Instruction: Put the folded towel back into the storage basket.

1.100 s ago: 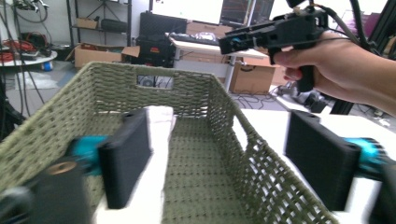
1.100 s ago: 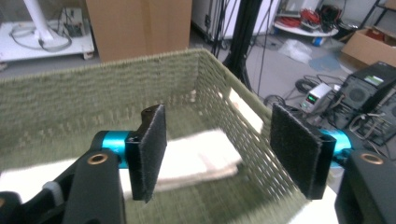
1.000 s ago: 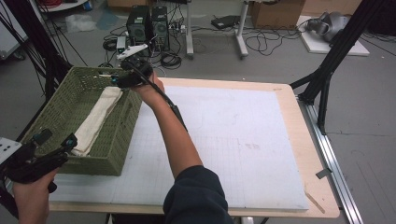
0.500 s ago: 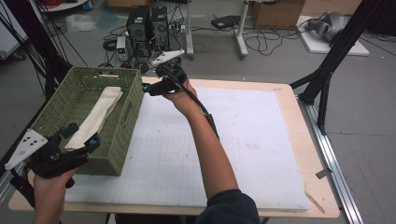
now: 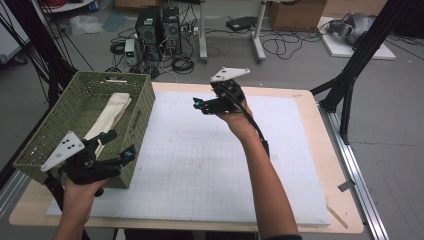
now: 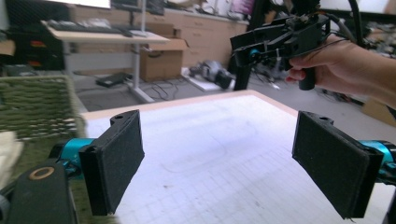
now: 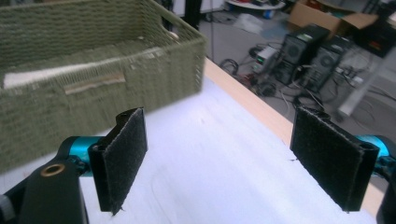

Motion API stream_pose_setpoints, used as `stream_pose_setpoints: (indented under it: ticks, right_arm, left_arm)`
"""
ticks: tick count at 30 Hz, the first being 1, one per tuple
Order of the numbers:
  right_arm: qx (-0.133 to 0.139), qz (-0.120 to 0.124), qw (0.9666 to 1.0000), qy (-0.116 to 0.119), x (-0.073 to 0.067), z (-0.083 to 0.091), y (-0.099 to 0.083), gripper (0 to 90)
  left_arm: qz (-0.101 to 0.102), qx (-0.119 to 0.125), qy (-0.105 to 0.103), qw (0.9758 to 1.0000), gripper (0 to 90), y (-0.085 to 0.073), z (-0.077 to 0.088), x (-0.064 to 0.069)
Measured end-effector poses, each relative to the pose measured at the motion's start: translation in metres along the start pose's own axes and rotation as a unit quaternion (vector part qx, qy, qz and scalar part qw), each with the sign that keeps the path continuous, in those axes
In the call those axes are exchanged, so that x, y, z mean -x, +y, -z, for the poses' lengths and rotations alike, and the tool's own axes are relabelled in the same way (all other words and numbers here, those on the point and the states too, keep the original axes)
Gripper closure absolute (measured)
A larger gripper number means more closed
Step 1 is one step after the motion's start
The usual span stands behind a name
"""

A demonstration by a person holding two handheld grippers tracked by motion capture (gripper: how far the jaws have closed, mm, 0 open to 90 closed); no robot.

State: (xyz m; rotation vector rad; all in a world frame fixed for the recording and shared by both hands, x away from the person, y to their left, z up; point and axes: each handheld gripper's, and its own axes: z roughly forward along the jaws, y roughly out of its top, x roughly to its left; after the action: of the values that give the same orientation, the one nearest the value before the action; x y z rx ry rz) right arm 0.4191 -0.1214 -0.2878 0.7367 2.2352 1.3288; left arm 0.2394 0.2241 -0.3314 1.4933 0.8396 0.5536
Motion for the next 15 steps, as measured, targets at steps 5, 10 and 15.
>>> stream_pose_setpoints:
  ticks: [5, 10, 15]
  right_arm:
    - [0.005, -0.009, 0.9998, -0.018, 0.009, 0.034, -0.029, 16.7]
    - [0.009, -0.024, 0.9989, -0.039, 0.016, 0.066, -0.058, 16.3]
    - [0.008, -0.041, 0.9973, -0.061, 0.022, 0.094, -0.09, 16.2]
  left_arm:
    - [-0.009, -0.014, -0.023, 0.9996, 16.6, -0.004, -0.017, 0.011]
    - [-0.014, -0.027, -0.05, 0.9983, 16.6, -0.01, -0.032, 0.018]
    - [-0.025, -0.036, -0.067, 0.9968, 16.7, -0.017, -0.047, 0.027]
